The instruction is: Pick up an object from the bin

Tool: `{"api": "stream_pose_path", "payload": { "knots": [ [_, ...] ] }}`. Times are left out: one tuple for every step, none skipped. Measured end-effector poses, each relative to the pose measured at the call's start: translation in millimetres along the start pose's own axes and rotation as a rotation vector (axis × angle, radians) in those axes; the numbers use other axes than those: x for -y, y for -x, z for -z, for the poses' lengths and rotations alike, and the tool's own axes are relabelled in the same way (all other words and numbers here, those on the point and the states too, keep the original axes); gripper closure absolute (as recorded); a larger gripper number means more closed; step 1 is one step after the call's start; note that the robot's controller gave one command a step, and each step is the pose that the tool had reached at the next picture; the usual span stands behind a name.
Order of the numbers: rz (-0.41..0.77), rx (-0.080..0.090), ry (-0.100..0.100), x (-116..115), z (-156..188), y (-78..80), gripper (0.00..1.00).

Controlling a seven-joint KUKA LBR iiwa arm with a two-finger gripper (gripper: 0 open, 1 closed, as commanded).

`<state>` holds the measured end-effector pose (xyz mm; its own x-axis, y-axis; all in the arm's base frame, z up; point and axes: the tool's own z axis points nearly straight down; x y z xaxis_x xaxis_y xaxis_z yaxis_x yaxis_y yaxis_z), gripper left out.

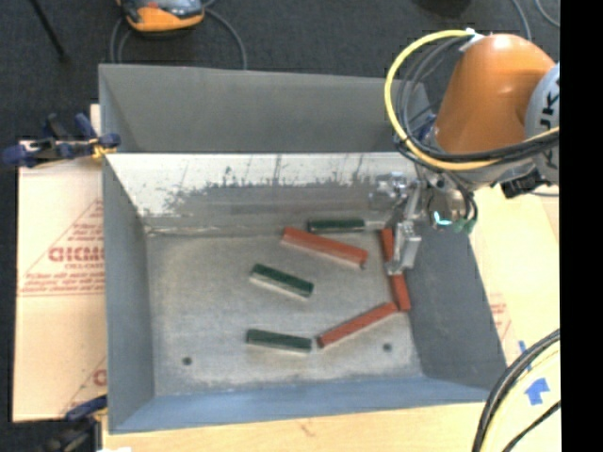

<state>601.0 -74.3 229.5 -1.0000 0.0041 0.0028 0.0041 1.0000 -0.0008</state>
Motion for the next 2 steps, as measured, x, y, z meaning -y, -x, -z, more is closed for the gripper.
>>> {"api": "stream_pose_path", "payload": {
  "knots": [
    [0.000, 0.002, 0.000, -0.1, 1.8, 0.0, 0.00],
    [0.061, 0.011, -0.002, -1.9, -1.8, -5.6, 0.00]
  ]
}}
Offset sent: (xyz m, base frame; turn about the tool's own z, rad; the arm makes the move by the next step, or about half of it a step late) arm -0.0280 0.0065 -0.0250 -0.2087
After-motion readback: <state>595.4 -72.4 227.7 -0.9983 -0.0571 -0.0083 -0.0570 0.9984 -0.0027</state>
